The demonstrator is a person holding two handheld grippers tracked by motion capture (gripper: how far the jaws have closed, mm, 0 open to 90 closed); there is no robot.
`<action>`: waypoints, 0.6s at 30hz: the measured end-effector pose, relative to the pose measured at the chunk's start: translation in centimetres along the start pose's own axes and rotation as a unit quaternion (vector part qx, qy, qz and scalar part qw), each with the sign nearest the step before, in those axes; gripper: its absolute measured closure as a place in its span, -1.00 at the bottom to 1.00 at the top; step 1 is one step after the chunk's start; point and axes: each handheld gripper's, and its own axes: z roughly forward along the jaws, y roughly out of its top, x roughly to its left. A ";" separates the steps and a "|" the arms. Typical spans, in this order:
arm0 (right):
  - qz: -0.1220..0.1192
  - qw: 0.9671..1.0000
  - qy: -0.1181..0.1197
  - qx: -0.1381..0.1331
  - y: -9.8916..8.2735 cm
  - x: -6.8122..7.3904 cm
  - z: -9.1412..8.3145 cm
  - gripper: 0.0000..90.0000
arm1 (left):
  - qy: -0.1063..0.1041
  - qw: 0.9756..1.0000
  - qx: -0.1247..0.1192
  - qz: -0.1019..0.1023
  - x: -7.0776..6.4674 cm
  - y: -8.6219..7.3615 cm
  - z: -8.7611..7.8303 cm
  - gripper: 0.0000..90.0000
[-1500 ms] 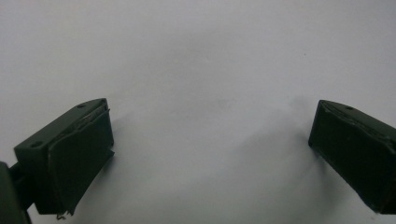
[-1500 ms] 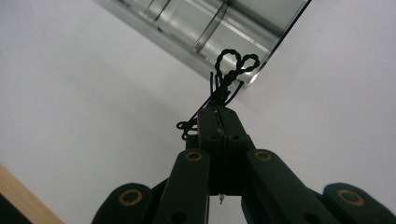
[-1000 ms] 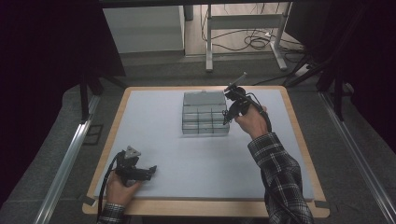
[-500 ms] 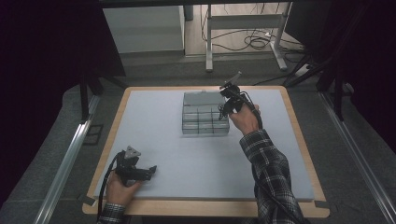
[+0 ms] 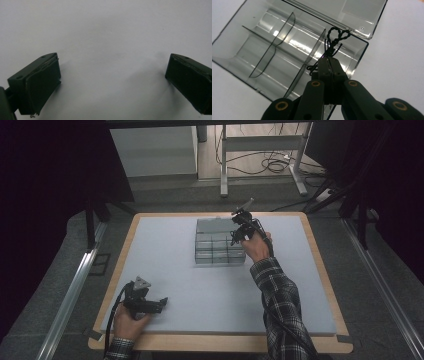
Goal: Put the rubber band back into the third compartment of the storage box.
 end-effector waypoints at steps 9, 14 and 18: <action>0.000 1.000 -0.005 -0.004 0.0 -0.3 1.7 0.97 | 0.000 1.000 0.000 0.000 0.0 0.0 0.0 -1.00; 0.000 1.000 -0.010 0.000 -0.2 -0.4 2.7 0.97 | 0.000 1.000 0.000 0.000 0.0 0.0 0.0 -1.00; 0.000 1.000 -0.013 0.001 -0.4 -0.7 3.3 0.97 | 0.000 1.000 0.000 -0.001 0.0 0.0 0.0 -1.00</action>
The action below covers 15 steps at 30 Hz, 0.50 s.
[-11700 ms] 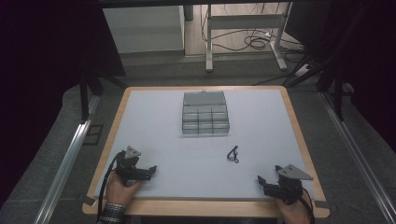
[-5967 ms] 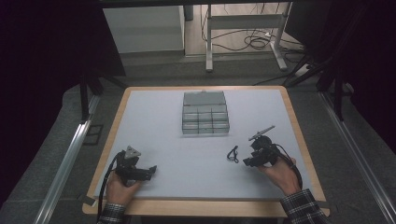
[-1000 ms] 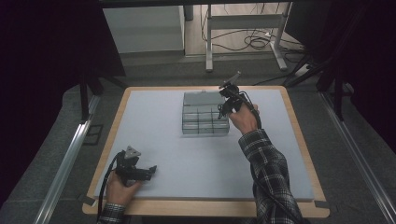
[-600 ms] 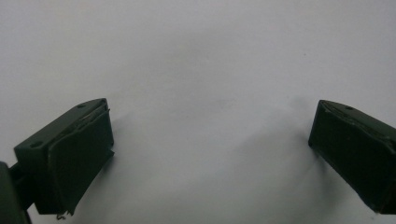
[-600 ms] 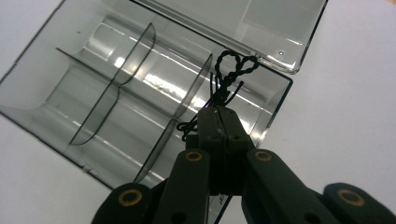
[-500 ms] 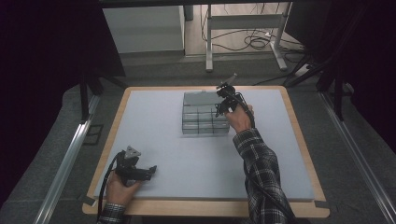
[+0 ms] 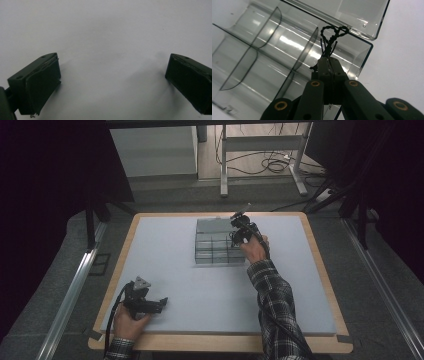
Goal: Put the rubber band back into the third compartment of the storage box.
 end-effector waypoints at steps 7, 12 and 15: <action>-0.001 1.000 -0.002 0.011 -0.4 -0.2 1.4 0.89 | 0.000 1.000 0.000 0.000 0.0 0.0 0.0 -1.00; -0.008 1.000 -0.005 0.011 -0.3 0.0 1.4 0.75 | 0.000 1.000 0.000 0.000 0.0 0.0 0.0 -1.00; -0.011 1.000 -0.004 -0.002 -0.1 0.0 0.5 0.67 | 0.000 1.000 -0.001 -0.001 0.0 0.0 0.0 -1.00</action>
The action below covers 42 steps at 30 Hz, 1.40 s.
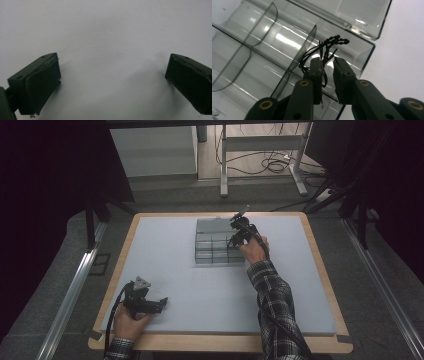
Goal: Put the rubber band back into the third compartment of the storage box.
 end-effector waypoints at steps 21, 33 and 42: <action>-0.025 0.999 0.016 -0.027 -1.0 0.8 -1.8 0.04 | 0.000 1.000 0.000 0.000 0.0 0.0 0.0 -1.00; -0.048 0.997 0.033 -0.058 -1.9 1.6 -3.0 -0.22 | 0.000 1.000 0.001 0.001 0.0 0.0 0.0 -1.00; -0.056 0.995 0.042 -0.068 -2.6 2.0 -3.5 -0.33 | 0.000 1.000 0.000 0.001 0.0 0.0 0.0 -1.00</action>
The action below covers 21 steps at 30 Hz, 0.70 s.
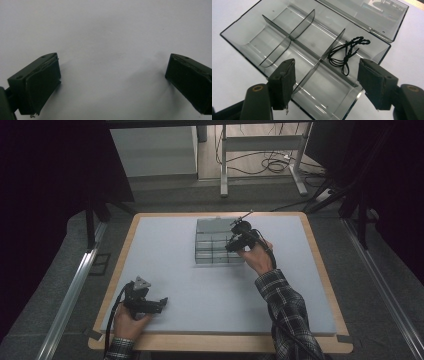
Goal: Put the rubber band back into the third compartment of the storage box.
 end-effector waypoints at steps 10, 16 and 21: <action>-0.007 1.000 -0.001 -0.005 -0.9 0.8 -0.3 -0.46 | 0.000 1.000 0.000 0.000 0.0 0.0 0.0 -1.00; 0.002 1.000 0.003 -0.007 -1.4 1.0 -0.7 -0.49 | 0.000 1.000 0.000 0.000 0.0 0.0 0.0 -1.00; 0.004 1.000 0.007 -0.009 -1.9 1.2 -1.0 -0.50 | 0.000 1.000 0.000 0.000 0.0 0.0 0.0 -1.00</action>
